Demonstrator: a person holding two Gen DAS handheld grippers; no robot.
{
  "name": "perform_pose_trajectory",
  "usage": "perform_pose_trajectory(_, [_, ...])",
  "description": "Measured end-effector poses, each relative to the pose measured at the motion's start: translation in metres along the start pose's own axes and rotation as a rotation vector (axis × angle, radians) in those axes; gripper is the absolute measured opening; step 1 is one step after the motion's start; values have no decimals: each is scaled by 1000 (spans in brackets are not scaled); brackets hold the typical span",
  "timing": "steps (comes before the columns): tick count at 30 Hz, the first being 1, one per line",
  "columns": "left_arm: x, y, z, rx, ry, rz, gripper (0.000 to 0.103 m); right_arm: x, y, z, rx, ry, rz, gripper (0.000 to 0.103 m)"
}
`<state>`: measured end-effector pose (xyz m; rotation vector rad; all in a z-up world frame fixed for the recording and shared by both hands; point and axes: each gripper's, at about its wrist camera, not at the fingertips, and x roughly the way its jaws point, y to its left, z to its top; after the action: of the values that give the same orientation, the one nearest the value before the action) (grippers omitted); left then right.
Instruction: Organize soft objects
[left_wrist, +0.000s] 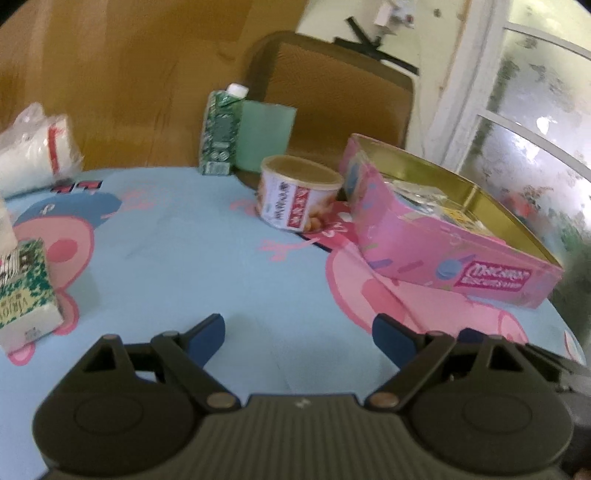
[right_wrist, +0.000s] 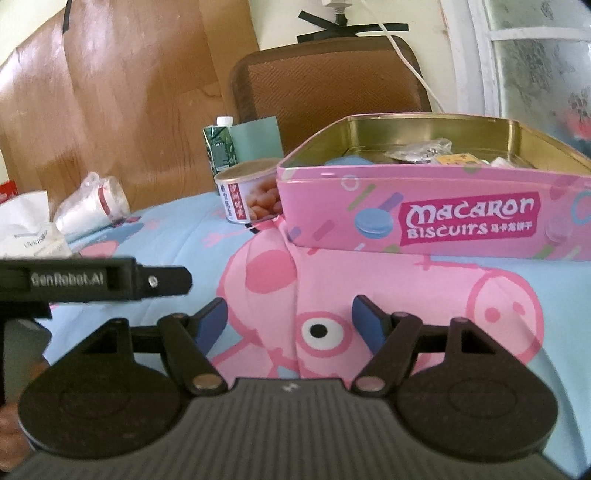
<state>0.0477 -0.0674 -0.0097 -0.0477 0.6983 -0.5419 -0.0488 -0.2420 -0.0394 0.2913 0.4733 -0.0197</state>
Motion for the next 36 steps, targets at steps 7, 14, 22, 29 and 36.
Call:
perform_pose_trajectory(7, [-13,-17,-4,96,-107,-9,90,-2,-6,0,28,-5,42,77])
perform_pose_trajectory(14, [-41,6,-5,7,-149,55,91,-1,-9,3,34,15,156,77])
perform_pose_trajectory(22, [-122,107,-19,-313,-138,305,83,41,85,28,-226,131,529,84])
perform_pose_trajectory(29, [-117,153,7,-397,-47,397,82,116,203,21,-408,258,616,85])
perform_pose_trajectory(36, [-60,149,14,-405,31,271,49,102,193,16,-478,220,589,53])
